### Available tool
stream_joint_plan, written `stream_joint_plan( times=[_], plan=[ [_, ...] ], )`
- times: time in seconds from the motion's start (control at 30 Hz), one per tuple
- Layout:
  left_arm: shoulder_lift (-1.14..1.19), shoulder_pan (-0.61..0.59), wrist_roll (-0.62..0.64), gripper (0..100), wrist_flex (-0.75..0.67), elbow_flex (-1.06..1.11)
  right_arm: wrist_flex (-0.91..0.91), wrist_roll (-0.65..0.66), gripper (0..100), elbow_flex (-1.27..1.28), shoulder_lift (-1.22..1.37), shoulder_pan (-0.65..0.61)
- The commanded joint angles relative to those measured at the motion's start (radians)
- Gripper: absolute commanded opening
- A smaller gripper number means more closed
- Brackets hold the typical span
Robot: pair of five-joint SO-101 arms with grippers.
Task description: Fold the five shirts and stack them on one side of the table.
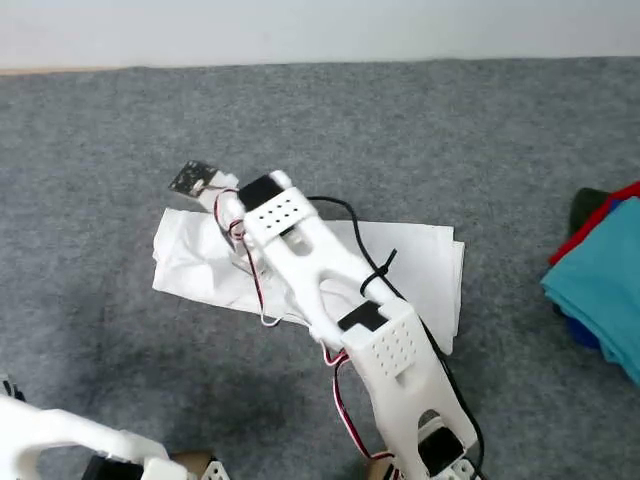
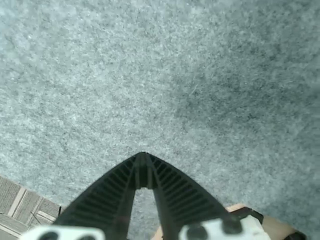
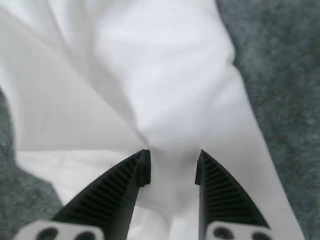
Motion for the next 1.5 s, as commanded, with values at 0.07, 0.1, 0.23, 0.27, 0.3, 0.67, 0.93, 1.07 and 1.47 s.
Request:
stream_joint_plan(
  times=[0.07, 0.1, 0.23, 0.27, 0.3, 0.67, 0.93, 1.07, 1.47],
  plan=[
    [-0.032, 0.008, -0.002, 0, -0.006, -0.013, -0.027, -0.009, 16.9, -0.008, -0.012, 0.061],
    [-0.032, 0.008, -0.002, 0, -0.006, -0.012, -0.035, -0.009, 16.9, -0.008, -0.012, 0.071],
    [-0.032, 0.008, -0.002, 0, -0.006, -0.012, -0.028, -0.012, 16.9, -0.008, -0.022, 0.113],
    [-0.032, 0.008, -0.002, 0, -0.006, -0.012, -0.012, -0.012, 16.9, -0.009, -0.027, 0.116],
    [-0.032, 0.008, -0.002, 0, -0.006, -0.012, 0.013, -0.014, 16.8, -0.017, -0.039, 0.114],
    [-0.032, 0.008, -0.002, 0, -0.011, -0.018, 0.409, -0.011, 16.5, -0.068, -0.165, -0.039],
    [-0.032, 0.008, -0.003, 0, -0.012, -0.019, 0.417, -0.015, 4.8, -0.008, -0.384, -0.05],
    [-0.032, 0.008, -0.005, 0, -0.012, -0.019, 0.417, -0.015, 4.0, 0.123, -0.516, -0.079],
    [-0.032, 0.02, -0.003, 0, -0.012, -0.019, 0.255, -0.077, 7.9, 0.68, -0.754, -0.309]
  ],
)
